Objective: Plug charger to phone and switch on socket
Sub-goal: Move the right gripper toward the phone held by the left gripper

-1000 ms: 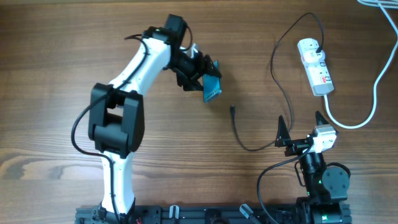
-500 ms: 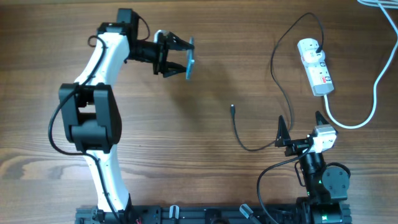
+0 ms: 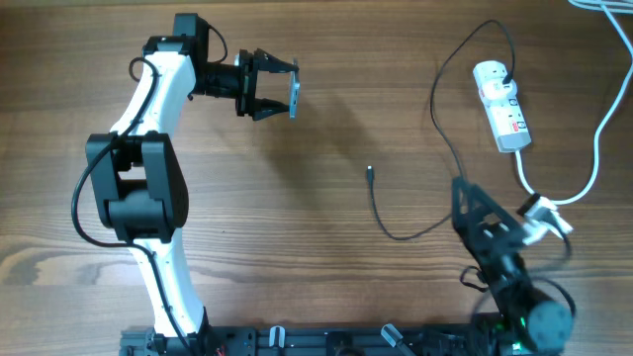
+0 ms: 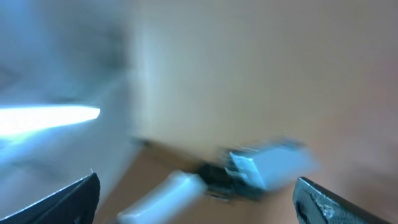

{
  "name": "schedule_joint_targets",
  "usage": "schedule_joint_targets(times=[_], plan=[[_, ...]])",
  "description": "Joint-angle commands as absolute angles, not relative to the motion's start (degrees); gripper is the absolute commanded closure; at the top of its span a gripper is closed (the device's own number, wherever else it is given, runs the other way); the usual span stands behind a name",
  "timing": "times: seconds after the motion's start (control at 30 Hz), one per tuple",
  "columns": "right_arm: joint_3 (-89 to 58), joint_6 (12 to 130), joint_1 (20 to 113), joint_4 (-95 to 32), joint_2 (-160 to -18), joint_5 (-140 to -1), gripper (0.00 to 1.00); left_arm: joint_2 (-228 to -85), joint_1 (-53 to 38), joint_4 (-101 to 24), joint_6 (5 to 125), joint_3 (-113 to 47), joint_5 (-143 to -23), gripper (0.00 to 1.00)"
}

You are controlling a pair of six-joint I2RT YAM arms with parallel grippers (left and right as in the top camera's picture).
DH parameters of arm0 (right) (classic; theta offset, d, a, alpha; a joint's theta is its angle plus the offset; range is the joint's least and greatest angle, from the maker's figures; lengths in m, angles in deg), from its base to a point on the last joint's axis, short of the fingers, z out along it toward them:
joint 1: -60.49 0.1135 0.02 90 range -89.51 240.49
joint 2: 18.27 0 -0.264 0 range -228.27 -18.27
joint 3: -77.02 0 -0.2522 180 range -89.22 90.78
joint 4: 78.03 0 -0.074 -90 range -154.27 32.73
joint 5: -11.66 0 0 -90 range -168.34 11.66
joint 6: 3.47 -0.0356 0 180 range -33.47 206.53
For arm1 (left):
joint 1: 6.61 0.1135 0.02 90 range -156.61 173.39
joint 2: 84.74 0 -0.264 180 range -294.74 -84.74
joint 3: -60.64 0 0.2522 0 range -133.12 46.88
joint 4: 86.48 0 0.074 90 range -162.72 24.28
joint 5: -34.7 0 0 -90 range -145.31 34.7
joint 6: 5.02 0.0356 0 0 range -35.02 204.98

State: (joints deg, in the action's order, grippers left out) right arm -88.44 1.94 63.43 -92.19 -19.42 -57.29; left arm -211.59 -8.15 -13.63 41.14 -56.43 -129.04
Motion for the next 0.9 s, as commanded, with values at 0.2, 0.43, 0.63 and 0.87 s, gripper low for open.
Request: schedule_joint_targets(times=[0.2, 0.43, 0.63, 0.87], plan=[[-62.9, 23.4, 63.7, -67.1, -29.2, -52.2, 0.01, -209.2, -8.3, -13.6, 36.4, -56.1, -134.4, 0.31], [-29.6, 53.2, 63.7, -27.8, -56.4, -45.6, 0.00, -209.2, -8.3, -13.6, 35.4, -56.1, -134.4, 0.31], [-10.1, 63.8, 71.3, -8.0, -75.7, -48.8, 0.01, -209.2, -9.1, -14.3, 34.7, -56.1, -134.3, 0.31], [-4.9, 54.8, 93.3, -5.0, -87.4, -78.3, 0.00, -209.2, -10.4, -16.6, 31.7, -56.1, -134.4, 0.31]])
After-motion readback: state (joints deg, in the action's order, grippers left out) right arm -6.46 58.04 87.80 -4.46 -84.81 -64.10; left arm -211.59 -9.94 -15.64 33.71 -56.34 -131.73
